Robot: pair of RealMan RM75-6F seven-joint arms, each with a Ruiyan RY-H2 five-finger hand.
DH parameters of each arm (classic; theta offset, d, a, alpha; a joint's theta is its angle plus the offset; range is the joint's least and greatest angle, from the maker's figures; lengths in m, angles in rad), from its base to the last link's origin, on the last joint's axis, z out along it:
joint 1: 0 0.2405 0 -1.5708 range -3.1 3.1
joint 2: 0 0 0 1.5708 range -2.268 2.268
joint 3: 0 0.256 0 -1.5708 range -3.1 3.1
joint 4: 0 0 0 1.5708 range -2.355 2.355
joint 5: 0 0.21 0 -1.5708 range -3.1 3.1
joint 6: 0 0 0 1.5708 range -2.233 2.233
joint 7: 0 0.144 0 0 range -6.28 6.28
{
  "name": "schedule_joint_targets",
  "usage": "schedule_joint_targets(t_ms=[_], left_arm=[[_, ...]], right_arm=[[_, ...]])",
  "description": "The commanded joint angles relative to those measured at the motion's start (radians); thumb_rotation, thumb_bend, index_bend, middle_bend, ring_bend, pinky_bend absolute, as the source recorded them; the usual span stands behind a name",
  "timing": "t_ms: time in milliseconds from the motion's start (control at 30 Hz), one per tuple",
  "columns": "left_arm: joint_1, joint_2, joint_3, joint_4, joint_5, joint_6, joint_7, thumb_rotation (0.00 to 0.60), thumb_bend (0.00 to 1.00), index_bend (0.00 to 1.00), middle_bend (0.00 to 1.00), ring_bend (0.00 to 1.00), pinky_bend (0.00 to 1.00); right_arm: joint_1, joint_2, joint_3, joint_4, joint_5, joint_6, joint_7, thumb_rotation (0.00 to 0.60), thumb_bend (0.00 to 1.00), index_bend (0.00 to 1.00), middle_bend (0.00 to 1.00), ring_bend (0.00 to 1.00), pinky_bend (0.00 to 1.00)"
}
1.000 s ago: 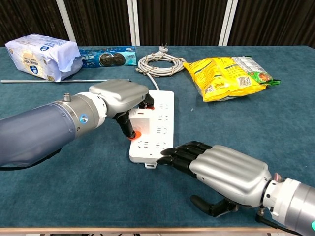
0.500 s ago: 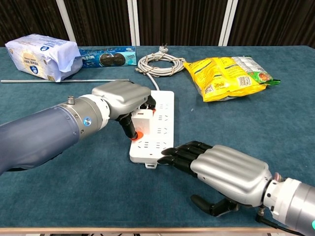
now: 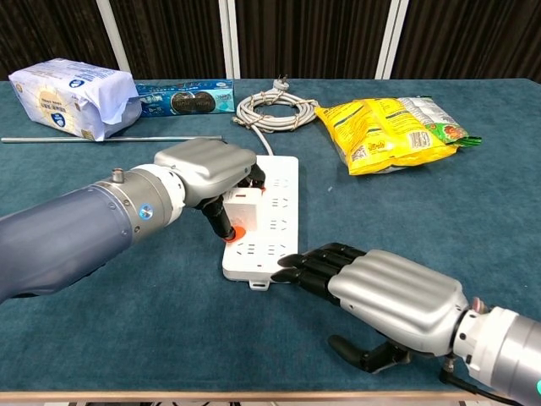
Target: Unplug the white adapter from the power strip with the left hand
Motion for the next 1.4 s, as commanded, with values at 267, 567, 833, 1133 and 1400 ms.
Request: schedule_joint_targets(t_ms=[267, 567, 833, 1133, 1400], left_arm=[[-0.003, -0.020, -0.018, 0.006, 0.010, 0.001, -0.006, 0.600, 0.33, 0.67, 0.71, 0.21, 0.09], [-0.003, -0.024, -0.025, -0.002, 0.023, 0.004, -0.005, 0.600, 0.33, 0.68, 0.72, 0.22, 0.09], [0.016, 0.003, -0.013, -0.014, 0.024, 0.008, -0.008, 0.600, 0.34, 0.69, 0.73, 0.22, 0.09], [0.027, 0.011, -0.005, -0.020, 0.029, 0.006, -0.014, 0.600, 0.34, 0.68, 0.73, 0.22, 0.10], [0.028, -0.014, -0.008, -0.012, 0.039, 0.009, -0.020, 0.600, 0.34, 0.69, 0.73, 0.23, 0.10]], right_arm=[[-0.001, -0.007, -0.001, 0.000, 0.004, -0.004, -0.005, 0.600, 0.60, 0.06, 0.08, 0.06, 0.07], [-0.003, -0.011, -0.005, 0.000, 0.005, -0.006, -0.012, 0.600, 0.60, 0.06, 0.08, 0.07, 0.07], [-0.003, -0.019, -0.010, 0.001, 0.004, -0.011, -0.018, 0.600, 0.60, 0.06, 0.08, 0.07, 0.07], [-0.004, -0.032, -0.009, 0.005, 0.001, -0.009, -0.019, 0.600, 0.60, 0.06, 0.08, 0.07, 0.07], [-0.004, -0.033, -0.013, 0.003, -0.006, -0.008, -0.018, 0.600, 0.60, 0.06, 0.08, 0.07, 0.07]])
